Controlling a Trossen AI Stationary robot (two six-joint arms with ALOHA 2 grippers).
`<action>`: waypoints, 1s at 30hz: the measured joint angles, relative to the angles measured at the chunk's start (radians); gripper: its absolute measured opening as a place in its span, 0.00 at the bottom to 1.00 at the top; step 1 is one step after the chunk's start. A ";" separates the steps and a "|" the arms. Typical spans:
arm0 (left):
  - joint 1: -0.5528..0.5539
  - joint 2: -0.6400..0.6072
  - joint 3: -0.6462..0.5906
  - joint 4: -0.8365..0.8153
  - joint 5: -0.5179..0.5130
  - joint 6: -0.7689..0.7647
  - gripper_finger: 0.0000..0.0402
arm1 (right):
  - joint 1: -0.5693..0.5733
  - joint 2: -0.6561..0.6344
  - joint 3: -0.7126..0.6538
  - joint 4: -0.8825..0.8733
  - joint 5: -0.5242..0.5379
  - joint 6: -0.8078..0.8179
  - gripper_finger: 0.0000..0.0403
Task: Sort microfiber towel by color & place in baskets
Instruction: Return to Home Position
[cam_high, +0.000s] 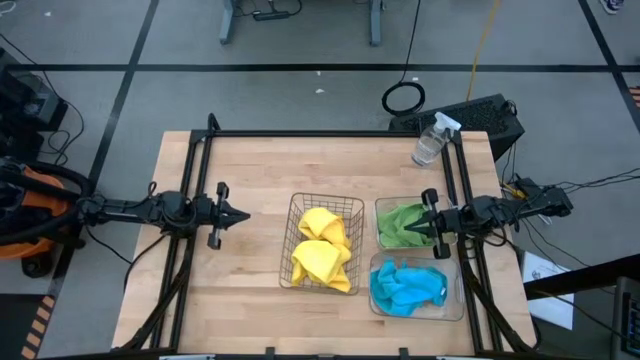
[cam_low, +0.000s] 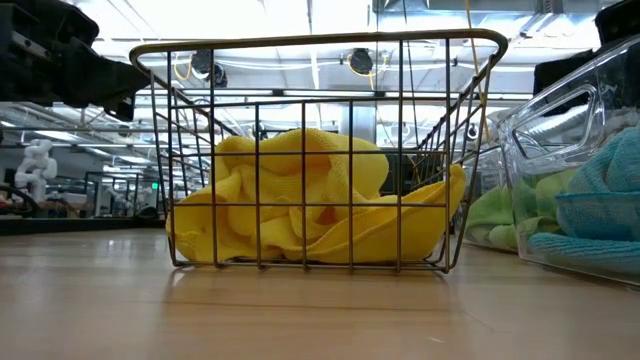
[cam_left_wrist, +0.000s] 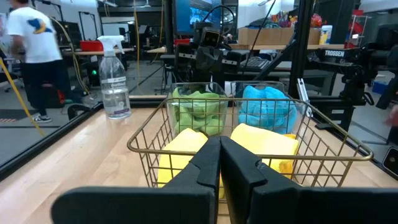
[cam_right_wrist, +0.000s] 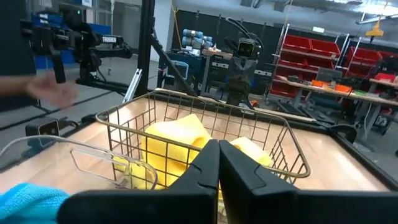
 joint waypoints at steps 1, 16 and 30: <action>0.000 0.000 0.000 0.000 0.000 0.000 0.04 | 0.000 0.000 0.000 0.000 0.000 0.009 0.00; 0.000 0.000 0.000 0.001 -0.001 -0.001 0.04 | 0.000 0.000 0.000 0.001 0.001 0.014 0.00; 0.000 0.000 0.000 0.001 -0.001 -0.001 0.04 | 0.000 0.000 0.000 0.001 0.001 0.014 0.00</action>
